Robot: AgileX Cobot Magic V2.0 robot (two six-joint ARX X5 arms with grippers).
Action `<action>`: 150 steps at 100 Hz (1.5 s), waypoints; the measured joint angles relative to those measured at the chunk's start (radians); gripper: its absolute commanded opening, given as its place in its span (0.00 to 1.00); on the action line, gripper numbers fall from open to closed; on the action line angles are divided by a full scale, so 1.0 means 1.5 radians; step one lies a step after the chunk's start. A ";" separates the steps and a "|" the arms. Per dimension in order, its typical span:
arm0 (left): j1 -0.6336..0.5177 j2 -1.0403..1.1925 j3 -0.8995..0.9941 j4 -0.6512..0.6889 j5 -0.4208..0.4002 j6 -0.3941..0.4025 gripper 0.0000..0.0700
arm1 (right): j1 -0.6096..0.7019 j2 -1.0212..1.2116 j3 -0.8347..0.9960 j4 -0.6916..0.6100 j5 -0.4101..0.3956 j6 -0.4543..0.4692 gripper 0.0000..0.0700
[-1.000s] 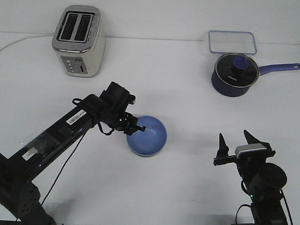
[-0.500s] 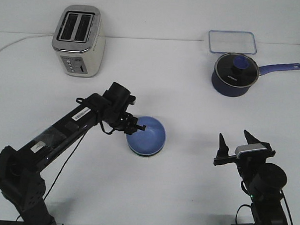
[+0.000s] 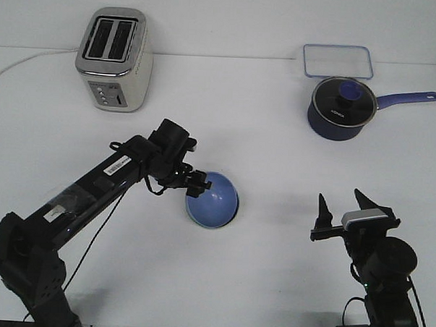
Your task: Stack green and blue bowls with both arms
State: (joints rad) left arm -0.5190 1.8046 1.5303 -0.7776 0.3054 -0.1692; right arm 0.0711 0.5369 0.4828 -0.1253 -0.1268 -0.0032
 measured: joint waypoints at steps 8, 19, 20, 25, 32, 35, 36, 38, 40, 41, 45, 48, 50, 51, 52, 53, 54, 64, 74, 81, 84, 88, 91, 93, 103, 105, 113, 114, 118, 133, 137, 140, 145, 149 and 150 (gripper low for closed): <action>0.000 0.000 0.000 0.000 0.000 0.001 0.75 | 0.000 0.000 0.000 0.000 0.000 0.000 0.78; 0.008 0.000 0.004 -0.008 0.000 0.005 0.85 | 0.000 0.000 0.000 0.000 0.000 0.000 0.78; 0.009 0.000 0.005 -0.009 0.000 0.005 0.85 | 0.000 0.000 0.000 0.000 0.000 0.000 0.78; 0.015 0.000 0.013 -0.016 0.000 0.009 0.85 | 0.000 0.000 0.000 0.000 0.000 0.000 0.78; 0.027 0.000 0.032 -0.031 0.000 0.014 0.85 | 0.000 0.000 0.000 0.000 0.000 0.000 0.78; 0.032 0.000 0.040 -0.036 0.000 0.017 0.85 | 0.000 0.000 0.000 0.000 0.000 0.000 0.78; 0.033 -0.001 0.043 -0.037 0.000 0.017 0.85 | 0.000 0.000 0.000 0.000 0.000 0.000 0.78; 0.037 -0.001 0.048 -0.038 0.000 0.019 0.85 | 0.000 0.000 0.000 0.000 0.000 0.000 0.78; 0.040 -0.004 0.051 -0.037 0.000 0.020 0.85 | 0.000 0.000 0.000 -0.001 0.000 0.000 0.78; 0.042 -0.005 0.052 -0.036 0.000 0.021 0.85 | 0.000 0.000 0.000 -0.001 0.000 0.000 0.78; 0.049 -0.014 0.053 -0.034 -0.003 0.025 0.84 | 0.000 0.000 0.000 -0.001 0.000 0.000 0.78; 0.055 -0.022 0.053 -0.035 -0.011 0.028 0.83 | 0.000 0.000 0.000 -0.001 0.000 0.000 0.78; 0.058 -0.029 0.053 -0.035 -0.016 0.032 0.83 | 0.000 0.000 0.000 -0.001 0.000 0.000 0.78; 0.060 -0.032 0.053 -0.034 -0.020 0.033 0.83 | 0.000 0.000 0.000 -0.001 0.000 0.000 0.78; 0.062 -0.036 0.053 -0.034 -0.024 0.034 0.83 | 0.000 0.000 0.000 -0.001 0.000 0.000 0.78; 0.064 -0.040 0.053 -0.034 -0.028 0.035 0.83 | 0.000 0.000 0.000 -0.001 0.000 0.000 0.78; 0.066 -0.044 0.053 -0.033 -0.032 0.036 0.83 | 0.000 0.000 0.000 -0.001 0.000 0.000 0.78; 0.084 -0.085 0.054 -0.028 -0.078 0.051 0.83 | 0.000 0.000 0.000 -0.001 0.000 0.000 0.78; 0.104 -0.122 0.054 -0.026 -0.114 0.057 0.82 | 0.000 0.000 0.000 -0.001 0.000 0.000 0.78; 0.120 -0.145 0.051 -0.016 -0.118 0.058 0.81 | 0.000 0.000 0.000 -0.001 0.000 0.000 0.78; 0.127 -0.158 0.045 -0.004 -0.118 0.060 0.77 | 0.000 0.000 0.000 -0.001 0.000 0.000 0.78; 0.137 -0.176 0.035 0.012 -0.118 0.062 0.71 | 0.000 0.000 0.000 -0.001 0.000 0.000 0.78; 0.144 -0.191 0.025 0.024 -0.119 0.062 0.66 | 0.000 0.000 0.000 -0.001 0.000 0.000 0.78; 0.149 -0.202 0.016 0.032 -0.119 0.062 0.64 | 0.000 0.000 0.000 -0.001 0.000 0.000 0.78; 0.174 -0.266 -0.042 0.069 -0.133 0.062 0.60 | 0.000 0.000 0.000 -0.001 0.000 0.000 0.78; 0.180 -0.281 -0.057 0.078 -0.137 0.062 0.60 | 0.000 0.000 0.000 -0.001 0.000 0.000 0.78; 0.199 -0.340 -0.125 0.112 -0.154 0.062 0.60 | 0.000 0.000 0.000 -0.001 0.000 0.000 0.78; 0.202 -0.347 -0.135 0.117 -0.154 0.062 0.60 | 0.000 0.000 0.000 -0.001 0.000 0.000 0.78; 0.212 -0.377 -0.172 0.137 -0.154 0.062 0.60 | 0.000 0.000 0.000 -0.001 0.000 0.000 0.78; 0.249 -0.498 -0.321 0.224 -0.155 0.061 0.60 | 0.000 0.000 0.000 -0.001 0.000 0.000 0.78; 0.256 -0.532 -0.358 0.251 -0.155 0.062 0.60 | 0.000 0.000 0.000 -0.001 0.000 0.000 0.78; 0.260 -0.557 -0.384 0.271 -0.155 0.062 0.60 | 0.000 0.000 0.000 -0.001 0.000 0.000 0.78; 0.262 -0.599 -0.428 0.305 -0.155 0.062 0.60 | 0.000 0.000 0.000 -0.001 0.000 0.000 0.78; 0.262 -0.630 -0.459 0.330 -0.155 0.062 0.60 | 0.000 0.000 0.000 -0.001 0.000 0.000 0.78; 0.262 -0.638 -0.467 0.337 -0.155 0.062 0.60 | 0.000 0.000 0.000 -0.001 0.000 0.000 0.78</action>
State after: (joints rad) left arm -0.1265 0.8478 0.8291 -0.2726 0.0734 -0.0769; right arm 0.0711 0.5369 0.4828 -0.1268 -0.1268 -0.0032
